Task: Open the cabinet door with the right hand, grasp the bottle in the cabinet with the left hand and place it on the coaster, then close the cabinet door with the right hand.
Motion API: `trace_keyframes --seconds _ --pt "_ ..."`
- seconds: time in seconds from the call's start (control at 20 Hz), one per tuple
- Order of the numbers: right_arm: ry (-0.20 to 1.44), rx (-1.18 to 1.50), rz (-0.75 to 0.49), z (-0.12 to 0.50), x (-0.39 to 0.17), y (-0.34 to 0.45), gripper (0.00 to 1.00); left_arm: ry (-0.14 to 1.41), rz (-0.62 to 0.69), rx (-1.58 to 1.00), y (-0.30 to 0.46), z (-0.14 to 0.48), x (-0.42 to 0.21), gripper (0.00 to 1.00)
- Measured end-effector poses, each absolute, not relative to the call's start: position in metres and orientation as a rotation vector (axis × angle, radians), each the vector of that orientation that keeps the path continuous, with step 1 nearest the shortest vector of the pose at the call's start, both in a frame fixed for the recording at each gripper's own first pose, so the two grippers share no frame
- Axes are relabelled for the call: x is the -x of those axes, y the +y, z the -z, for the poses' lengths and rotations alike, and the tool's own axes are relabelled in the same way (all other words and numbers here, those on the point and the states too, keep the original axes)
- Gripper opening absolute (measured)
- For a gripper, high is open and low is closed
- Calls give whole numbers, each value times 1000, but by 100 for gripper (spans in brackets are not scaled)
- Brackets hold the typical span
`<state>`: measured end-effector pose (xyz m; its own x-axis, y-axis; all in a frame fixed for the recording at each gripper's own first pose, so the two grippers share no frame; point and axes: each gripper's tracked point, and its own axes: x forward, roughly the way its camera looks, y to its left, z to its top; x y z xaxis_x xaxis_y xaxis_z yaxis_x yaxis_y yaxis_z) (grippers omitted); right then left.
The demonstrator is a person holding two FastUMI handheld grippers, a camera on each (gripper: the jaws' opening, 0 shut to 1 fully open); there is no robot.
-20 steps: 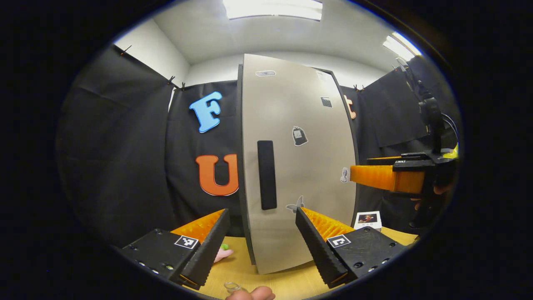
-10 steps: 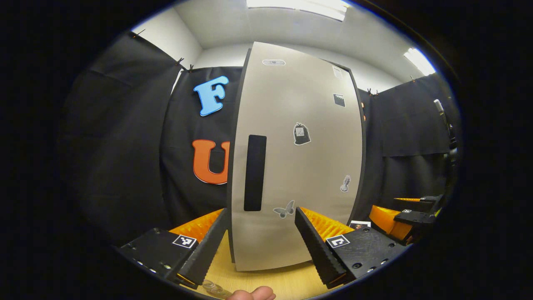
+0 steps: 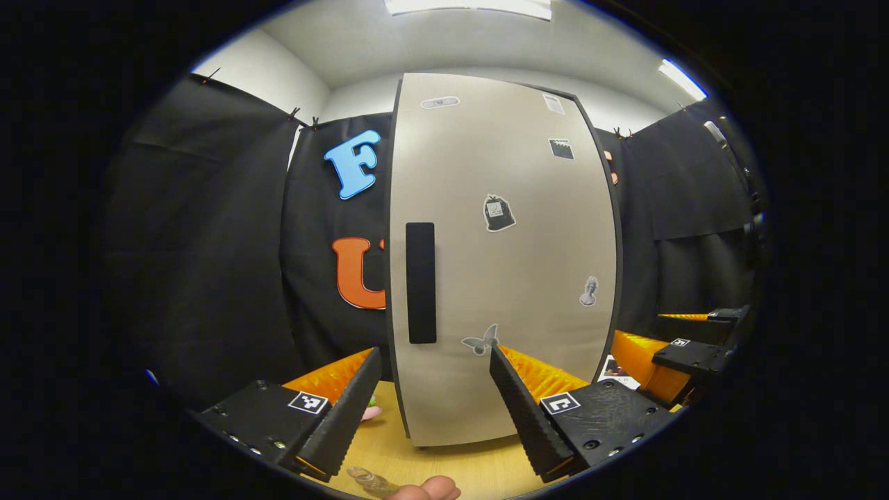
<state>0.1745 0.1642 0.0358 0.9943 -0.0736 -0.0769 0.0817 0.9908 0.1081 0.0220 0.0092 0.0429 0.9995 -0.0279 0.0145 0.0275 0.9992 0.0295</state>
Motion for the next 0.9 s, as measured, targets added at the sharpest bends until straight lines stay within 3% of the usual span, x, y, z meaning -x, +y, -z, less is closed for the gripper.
trace_keyframes --seconds 0.9 --pt "54 -71 -23 -47 -181 198 98 -19 5 19 0 -33 -30 95"
